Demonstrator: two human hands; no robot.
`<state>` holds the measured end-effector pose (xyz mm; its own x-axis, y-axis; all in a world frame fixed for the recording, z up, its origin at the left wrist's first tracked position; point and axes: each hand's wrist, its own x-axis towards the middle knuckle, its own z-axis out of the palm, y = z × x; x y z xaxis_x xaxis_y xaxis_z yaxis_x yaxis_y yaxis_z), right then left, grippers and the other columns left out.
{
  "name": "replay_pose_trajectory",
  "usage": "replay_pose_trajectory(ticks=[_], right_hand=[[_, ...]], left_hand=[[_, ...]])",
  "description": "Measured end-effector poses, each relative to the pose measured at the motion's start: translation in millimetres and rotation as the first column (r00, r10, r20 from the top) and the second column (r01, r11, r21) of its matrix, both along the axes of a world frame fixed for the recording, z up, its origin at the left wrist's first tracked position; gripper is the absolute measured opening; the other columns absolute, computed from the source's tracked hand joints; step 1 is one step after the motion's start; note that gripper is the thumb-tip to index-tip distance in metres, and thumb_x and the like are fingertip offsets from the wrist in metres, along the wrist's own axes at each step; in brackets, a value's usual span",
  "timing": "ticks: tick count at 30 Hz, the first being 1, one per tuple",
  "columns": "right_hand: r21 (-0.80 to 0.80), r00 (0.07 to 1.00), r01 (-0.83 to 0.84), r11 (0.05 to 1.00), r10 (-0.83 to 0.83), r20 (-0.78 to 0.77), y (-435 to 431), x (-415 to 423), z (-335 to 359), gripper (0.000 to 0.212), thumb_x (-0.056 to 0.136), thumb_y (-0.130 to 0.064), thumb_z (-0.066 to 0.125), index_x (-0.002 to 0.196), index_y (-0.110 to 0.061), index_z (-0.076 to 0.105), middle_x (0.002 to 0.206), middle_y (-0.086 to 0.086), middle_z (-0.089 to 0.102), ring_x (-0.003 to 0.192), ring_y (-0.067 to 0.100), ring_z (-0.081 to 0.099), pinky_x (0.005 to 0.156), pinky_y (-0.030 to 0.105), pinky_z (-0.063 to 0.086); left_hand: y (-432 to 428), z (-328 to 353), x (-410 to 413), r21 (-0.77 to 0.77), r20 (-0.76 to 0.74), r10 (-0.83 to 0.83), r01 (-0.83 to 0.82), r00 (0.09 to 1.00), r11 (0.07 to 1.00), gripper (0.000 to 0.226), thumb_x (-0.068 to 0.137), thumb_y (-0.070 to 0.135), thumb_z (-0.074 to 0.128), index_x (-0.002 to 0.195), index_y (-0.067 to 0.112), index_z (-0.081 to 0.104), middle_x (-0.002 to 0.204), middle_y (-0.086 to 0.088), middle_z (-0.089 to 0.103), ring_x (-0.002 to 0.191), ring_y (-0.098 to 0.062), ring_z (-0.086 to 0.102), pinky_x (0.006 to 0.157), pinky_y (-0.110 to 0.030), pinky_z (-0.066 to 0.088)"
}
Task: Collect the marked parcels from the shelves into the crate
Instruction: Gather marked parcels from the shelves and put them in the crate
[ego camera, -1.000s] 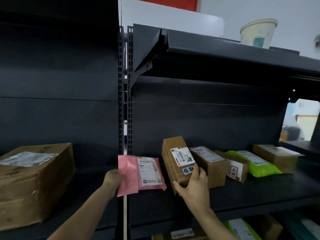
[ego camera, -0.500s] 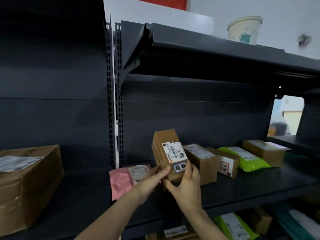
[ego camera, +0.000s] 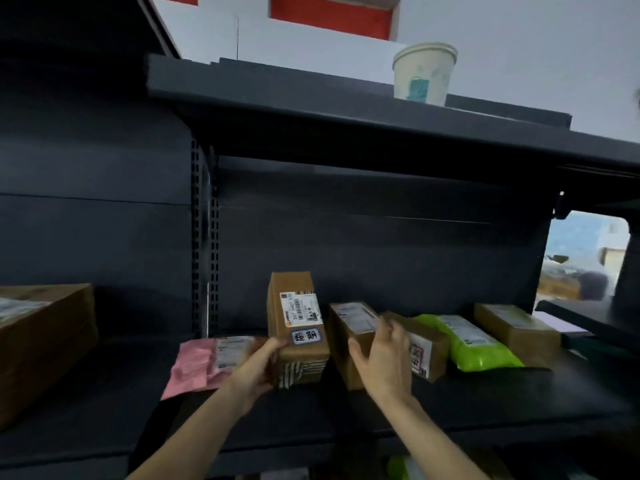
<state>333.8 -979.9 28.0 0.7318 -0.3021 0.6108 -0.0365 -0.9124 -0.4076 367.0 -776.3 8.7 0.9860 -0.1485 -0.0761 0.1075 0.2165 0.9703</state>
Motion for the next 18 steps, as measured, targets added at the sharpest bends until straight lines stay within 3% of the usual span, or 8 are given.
replay_pose_trajectory(ticks=[3, 7, 11, 13, 18], right_hand=[[0.014, 0.975, 0.013, 1.0, -0.009, -0.223, -24.5, 20.5, 11.5, 0.092, 0.078, -0.069, 0.048, 0.143, -0.007, 0.025, 0.144, 0.016, 0.031, 0.13, 0.031, 0.032, 0.104, 0.04, 0.037], [0.01, 0.92, -0.031, 0.999, 0.032, -0.392, -29.6, 38.3, 16.2, 0.096, 0.068, -0.078, 0.05, 0.135, -0.011, 0.035, 0.133, 0.016, 0.04, 0.122, 0.031, 0.04, 0.095, 0.039, 0.04], [0.088, 0.95, -0.068, 0.994, 0.091, -0.299, -33.8, 36.7, 4.5, 0.086, 0.068, -0.067, 0.057, 0.132, -0.014, 0.036, 0.127, 0.014, 0.042, 0.116, 0.03, 0.044, 0.083, 0.033, 0.045], [0.096, 0.972, -0.108, 0.989, 0.126, -0.199, -38.1, 27.4, -8.7, 0.089, 0.068, -0.066, 0.059, 0.134, -0.015, 0.03, 0.126, 0.013, 0.04, 0.115, 0.027, 0.042, 0.083, 0.029, 0.045], [0.162, 0.98, -0.195, 0.967, 0.2, -0.013, -43.8, 1.2, -37.7, 0.098, 0.069, -0.059, 0.068, 0.141, -0.014, 0.019, 0.134, 0.015, 0.031, 0.124, 0.028, 0.034, 0.092, 0.032, 0.047]], left_hand=[[-14.6, -7.2, -8.2, 0.008, -0.026, 0.09, -0.089, 0.996, 0.996, 0.056, 0.081, 0.033, 0.066, 0.13, 0.014, 0.046, 0.122, -0.019, 0.058, 0.112, -0.036, 0.055, 0.099, -0.05, 0.045], [-30.6, -12.2, -18.4, 0.006, -0.043, 0.177, -0.177, 0.983, 0.984, 0.05, 0.083, 0.032, 0.064, 0.126, 0.011, 0.049, 0.116, -0.021, 0.061, 0.106, -0.036, 0.058, 0.089, -0.044, 0.051], [-33.0, -11.4, -28.3, -0.018, -0.057, 0.2, -0.202, 0.978, 0.979, 0.06, 0.07, 0.04, 0.068, 0.121, 0.012, 0.053, 0.111, -0.02, 0.064, 0.099, -0.034, 0.062, 0.069, -0.036, 0.052], [-31.3, -10.5, -32.8, -0.003, -0.042, 0.195, -0.195, 0.98, 0.981, 0.065, 0.062, 0.047, 0.067, 0.118, 0.016, 0.053, 0.111, -0.018, 0.064, 0.1, -0.033, 0.062, 0.069, -0.036, 0.051], [-30.0, -7.3, -32.1, 0.013, -0.028, 0.184, -0.184, 0.983, 0.983, 0.064, 0.066, 0.042, 0.066, 0.122, 0.014, 0.052, 0.116, -0.018, 0.062, 0.105, -0.034, 0.06, 0.078, -0.04, 0.051]])
